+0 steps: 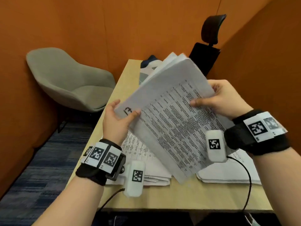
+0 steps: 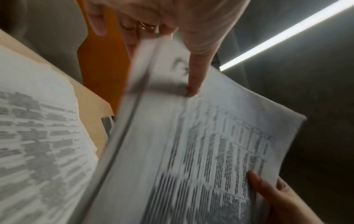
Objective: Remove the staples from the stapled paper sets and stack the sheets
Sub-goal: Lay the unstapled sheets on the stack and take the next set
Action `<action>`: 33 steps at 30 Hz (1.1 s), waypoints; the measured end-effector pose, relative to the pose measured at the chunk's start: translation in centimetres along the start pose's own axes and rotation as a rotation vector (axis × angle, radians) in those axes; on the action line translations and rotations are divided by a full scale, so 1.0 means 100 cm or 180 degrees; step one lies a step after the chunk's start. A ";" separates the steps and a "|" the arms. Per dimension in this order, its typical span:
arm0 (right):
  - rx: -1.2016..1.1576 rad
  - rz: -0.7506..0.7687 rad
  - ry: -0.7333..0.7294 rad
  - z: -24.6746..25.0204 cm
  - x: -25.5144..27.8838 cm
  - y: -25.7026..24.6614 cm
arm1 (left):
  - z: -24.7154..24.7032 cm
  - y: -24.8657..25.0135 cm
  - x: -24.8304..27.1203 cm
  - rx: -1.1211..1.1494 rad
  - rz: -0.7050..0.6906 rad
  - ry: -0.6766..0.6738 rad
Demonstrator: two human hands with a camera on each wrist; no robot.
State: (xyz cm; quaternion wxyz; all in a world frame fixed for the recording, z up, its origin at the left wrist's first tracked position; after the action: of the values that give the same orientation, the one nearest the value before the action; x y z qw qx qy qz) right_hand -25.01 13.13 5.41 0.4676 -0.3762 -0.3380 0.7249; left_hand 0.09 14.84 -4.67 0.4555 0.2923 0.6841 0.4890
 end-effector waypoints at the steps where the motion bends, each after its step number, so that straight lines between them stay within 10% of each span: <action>1: -0.0263 0.0188 0.0159 0.006 0.001 -0.008 | -0.003 0.004 -0.003 0.0225 0.0095 -0.0049; 9: -0.1413 0.0346 0.1047 -0.005 -0.009 -0.010 | -0.032 0.075 -0.033 0.0465 -0.0544 -0.0520; 19: -0.1478 0.0095 0.0271 -0.052 -0.013 0.007 | -0.014 0.055 -0.042 0.0109 -0.0560 -0.0399; 26: -0.1642 0.0825 0.0043 -0.055 -0.020 -0.019 | -0.007 0.055 -0.046 0.0184 -0.0608 -0.0283; 33: -0.1194 0.0851 0.0960 -0.045 -0.023 -0.016 | -0.002 0.058 -0.045 0.0310 -0.0713 -0.0309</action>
State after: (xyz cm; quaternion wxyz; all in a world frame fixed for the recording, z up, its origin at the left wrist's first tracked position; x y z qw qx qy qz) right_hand -19.83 12.19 5.12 0.3350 -0.6012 -0.3402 0.6408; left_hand 1.53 12.99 2.33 0.5250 0.2592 0.7126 0.3866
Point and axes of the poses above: each hand's wrist, its own x-axis away from the middle knuckle, its own z-axis out of the back of the hand, y = z × x, the point moved 3 cm from there along -x, towards the middle knuckle, and after that the axes turned 6 degrees about -z, right-handed, at the moved point
